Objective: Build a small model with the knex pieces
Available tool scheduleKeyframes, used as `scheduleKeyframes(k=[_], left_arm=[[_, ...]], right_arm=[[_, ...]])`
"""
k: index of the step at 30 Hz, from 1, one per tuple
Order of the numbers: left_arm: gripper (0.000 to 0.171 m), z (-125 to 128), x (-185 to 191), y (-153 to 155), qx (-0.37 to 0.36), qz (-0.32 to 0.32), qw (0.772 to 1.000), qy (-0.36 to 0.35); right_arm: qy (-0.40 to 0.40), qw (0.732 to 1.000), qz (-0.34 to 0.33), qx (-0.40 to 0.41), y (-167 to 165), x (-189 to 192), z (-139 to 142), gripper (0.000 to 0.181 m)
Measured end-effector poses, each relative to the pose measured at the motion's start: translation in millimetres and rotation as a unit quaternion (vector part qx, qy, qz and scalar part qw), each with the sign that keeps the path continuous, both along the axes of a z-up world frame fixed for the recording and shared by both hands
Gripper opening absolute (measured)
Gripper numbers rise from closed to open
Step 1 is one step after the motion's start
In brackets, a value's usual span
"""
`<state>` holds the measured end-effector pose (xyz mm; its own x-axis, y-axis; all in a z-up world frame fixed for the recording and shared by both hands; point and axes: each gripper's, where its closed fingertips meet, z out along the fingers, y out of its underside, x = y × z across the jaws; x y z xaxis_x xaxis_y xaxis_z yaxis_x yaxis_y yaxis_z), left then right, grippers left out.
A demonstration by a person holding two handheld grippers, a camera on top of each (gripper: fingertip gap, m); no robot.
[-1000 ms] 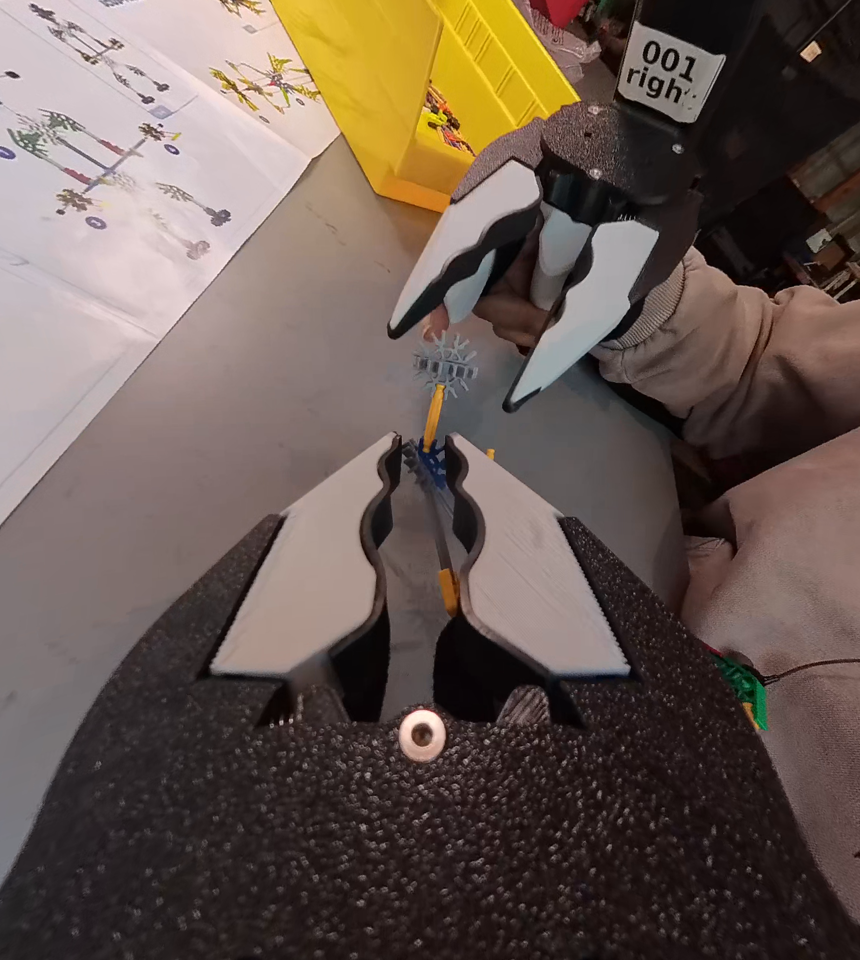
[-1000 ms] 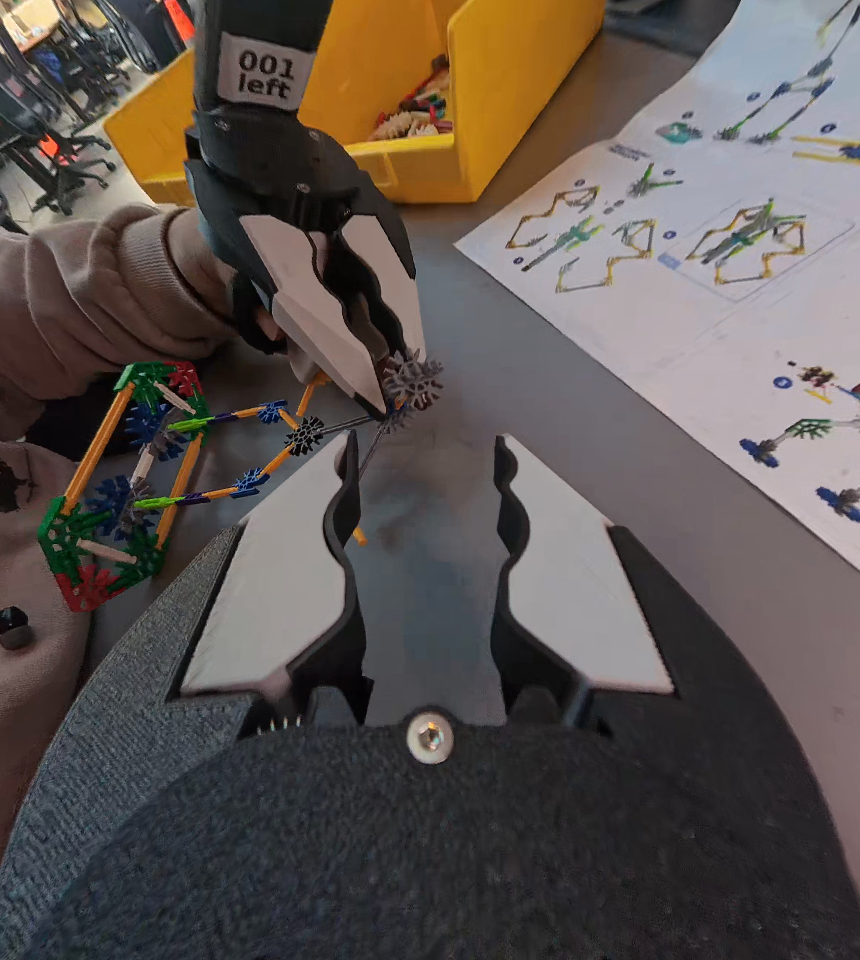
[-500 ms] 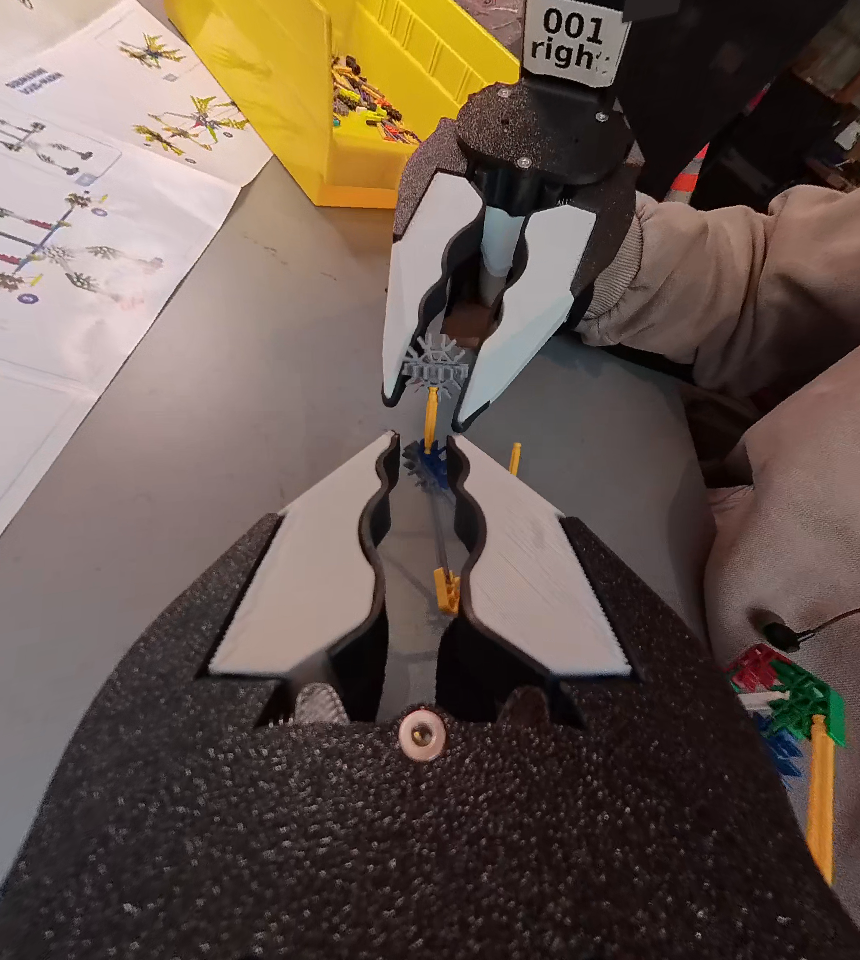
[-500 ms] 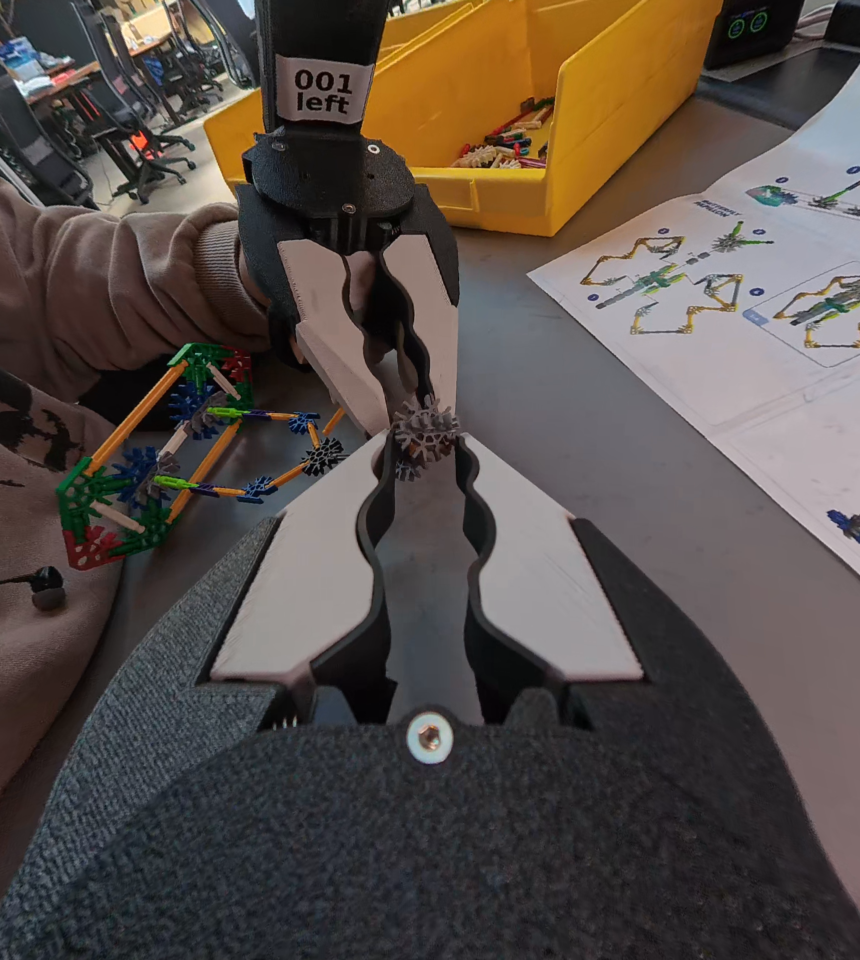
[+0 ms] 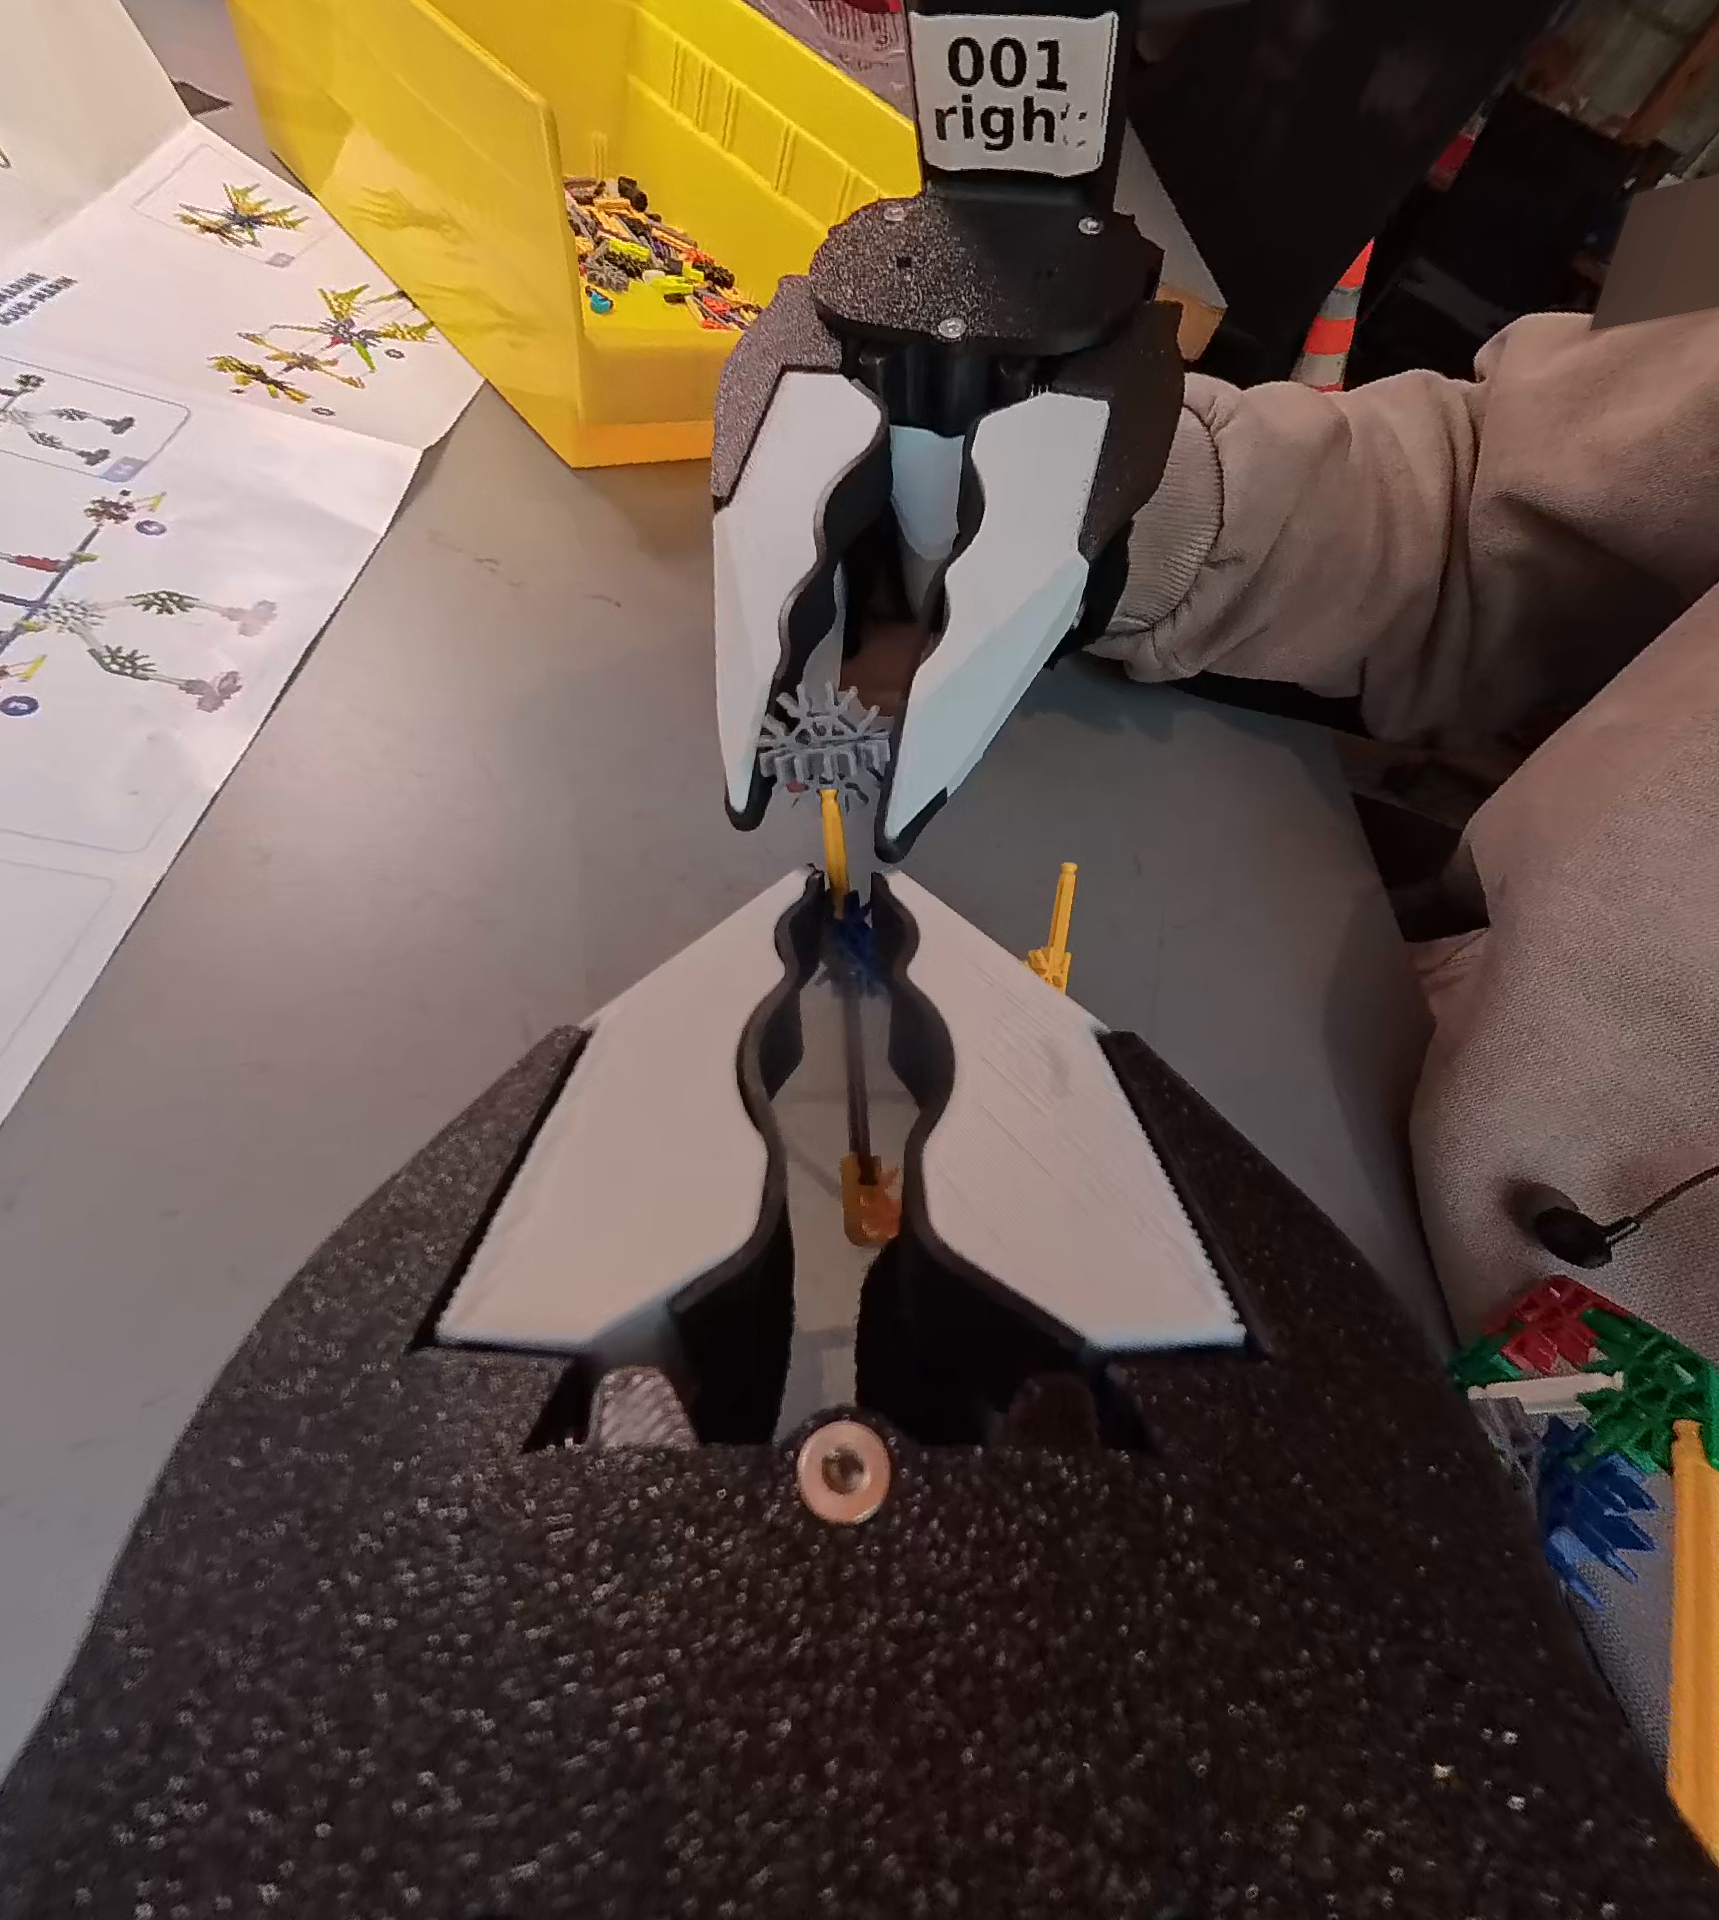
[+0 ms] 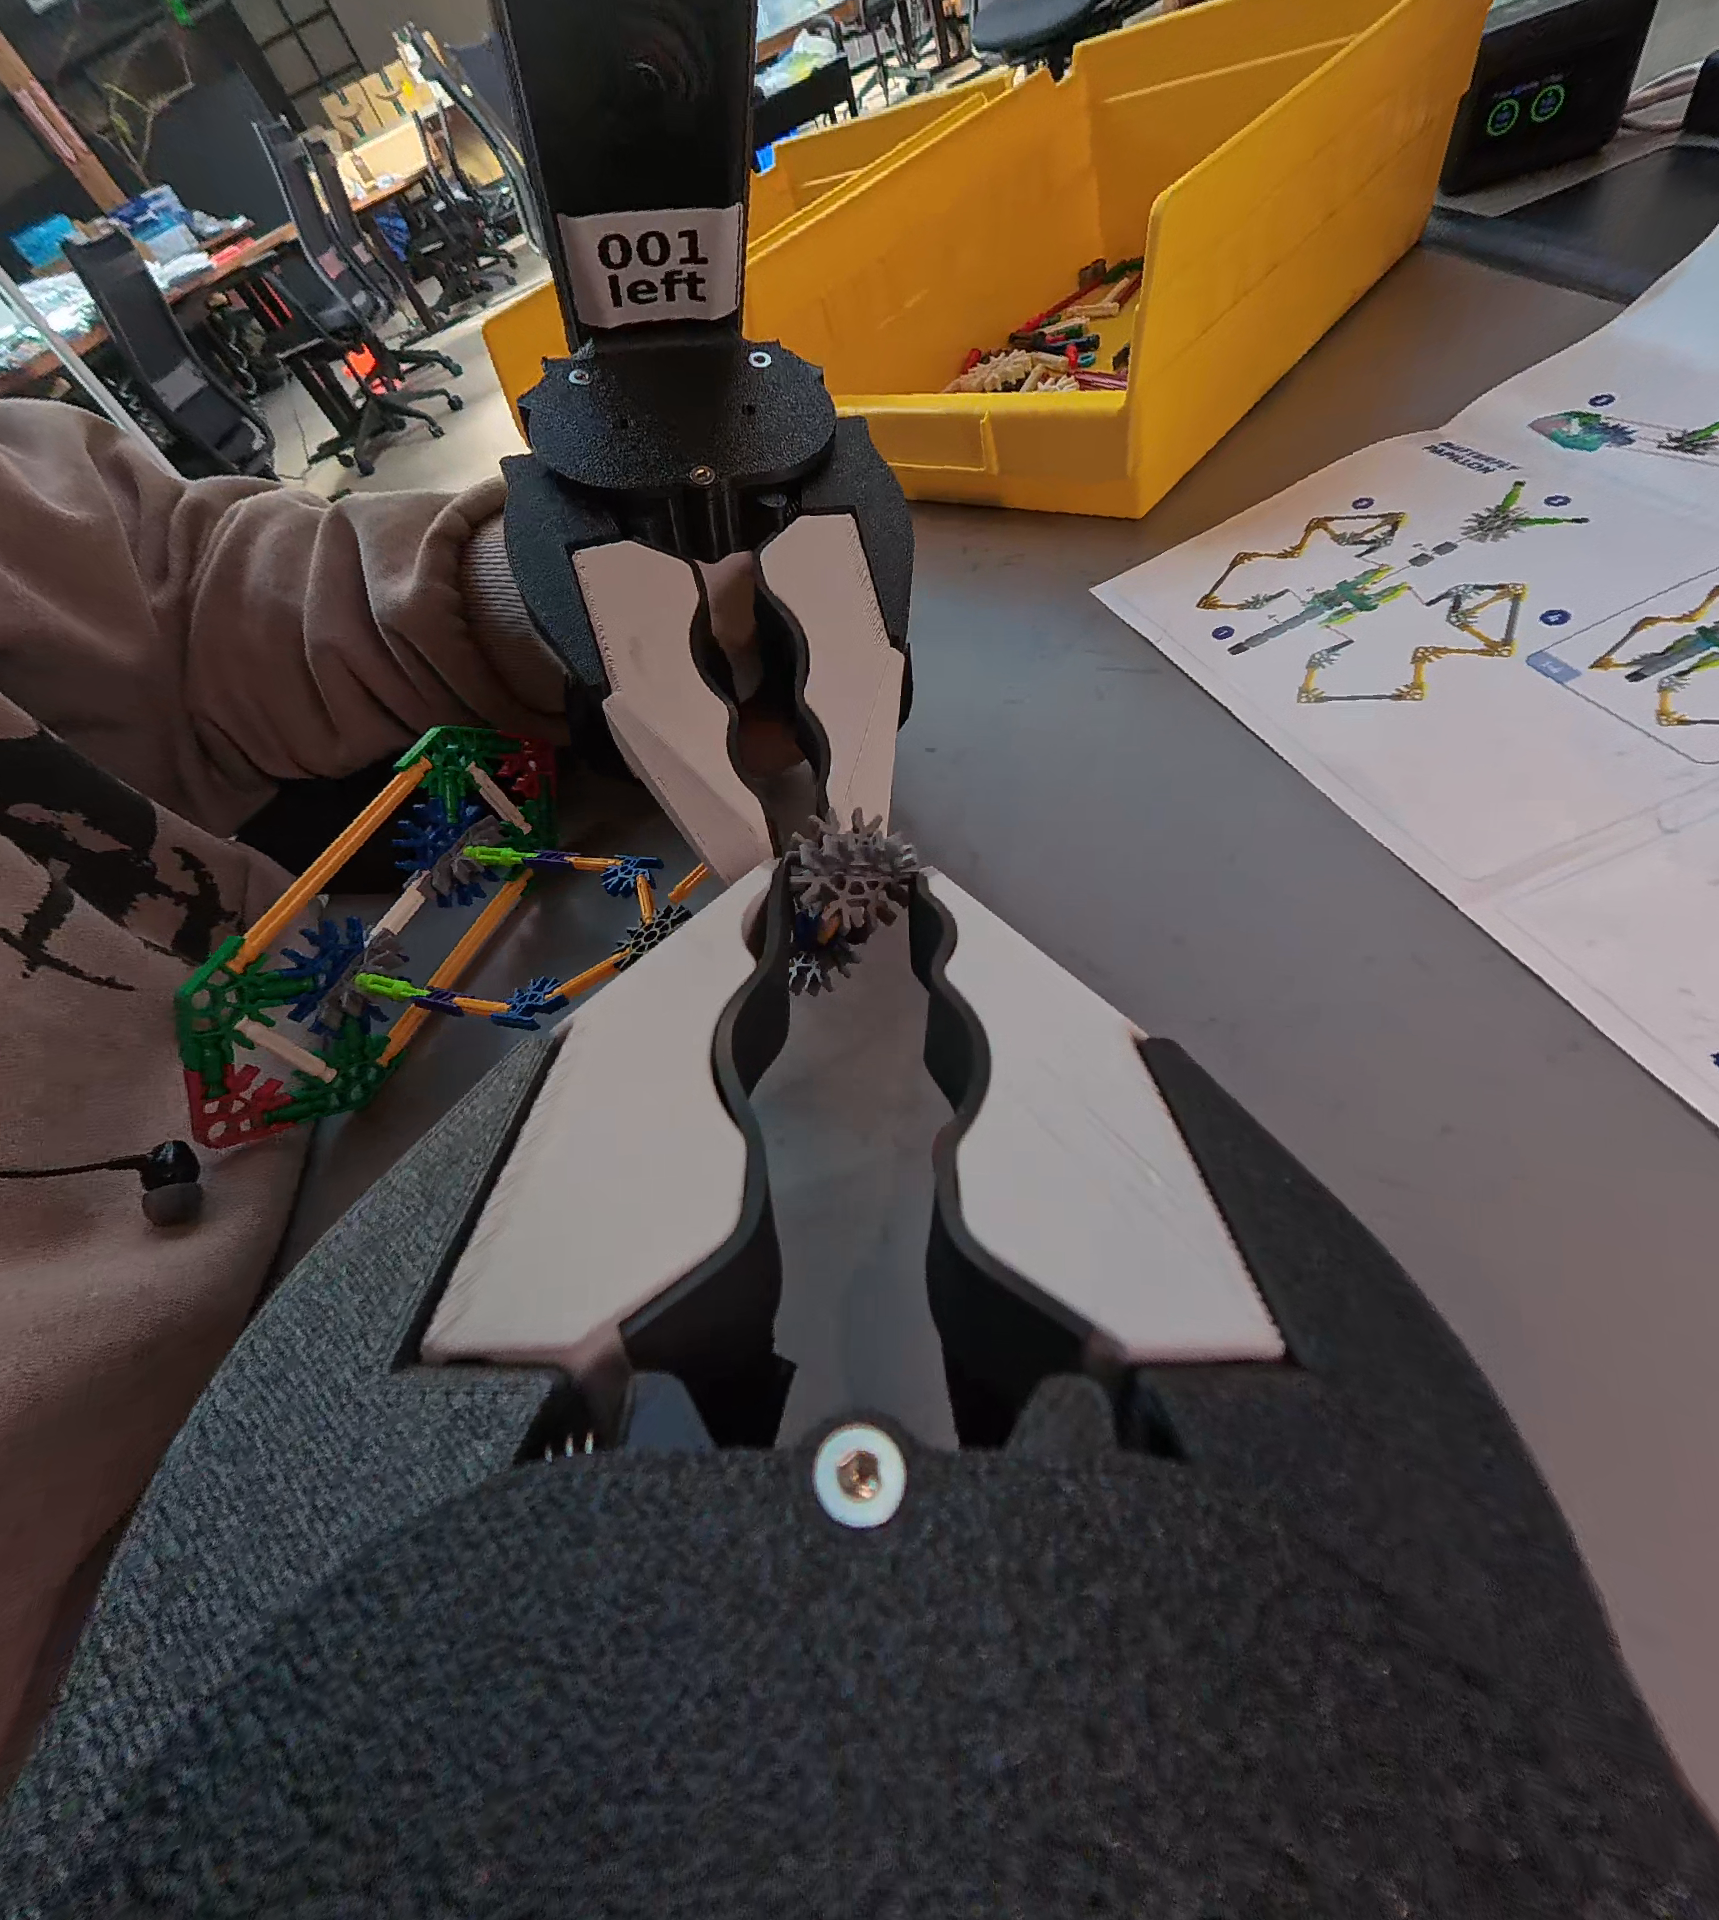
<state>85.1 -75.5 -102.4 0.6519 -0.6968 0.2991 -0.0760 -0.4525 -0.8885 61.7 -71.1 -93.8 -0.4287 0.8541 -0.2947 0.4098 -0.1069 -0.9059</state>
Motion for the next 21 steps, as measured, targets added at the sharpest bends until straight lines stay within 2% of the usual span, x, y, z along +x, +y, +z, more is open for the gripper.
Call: scheduleKeyframes(k=[6, 13, 21], left_arm=[[0.007, 16, -4, 3, 0.008, 0.016, 0.999, -0.029], [0.007, 35, -7, 10, 0.0, 0.024, 0.995, -0.1], [0.007, 51, -8, 11, 0.025, 0.035, 0.995, -0.092]], right_arm=[[0.03, 0.998, -0.023, -0.05, 4, -3, 18, 0.018], [0.067, 0.993, -0.04, -0.094, 12, -4, 38, 0.018], [0.102, 0.989, -0.025, -0.103, 14, 0, 53, 0.017]])
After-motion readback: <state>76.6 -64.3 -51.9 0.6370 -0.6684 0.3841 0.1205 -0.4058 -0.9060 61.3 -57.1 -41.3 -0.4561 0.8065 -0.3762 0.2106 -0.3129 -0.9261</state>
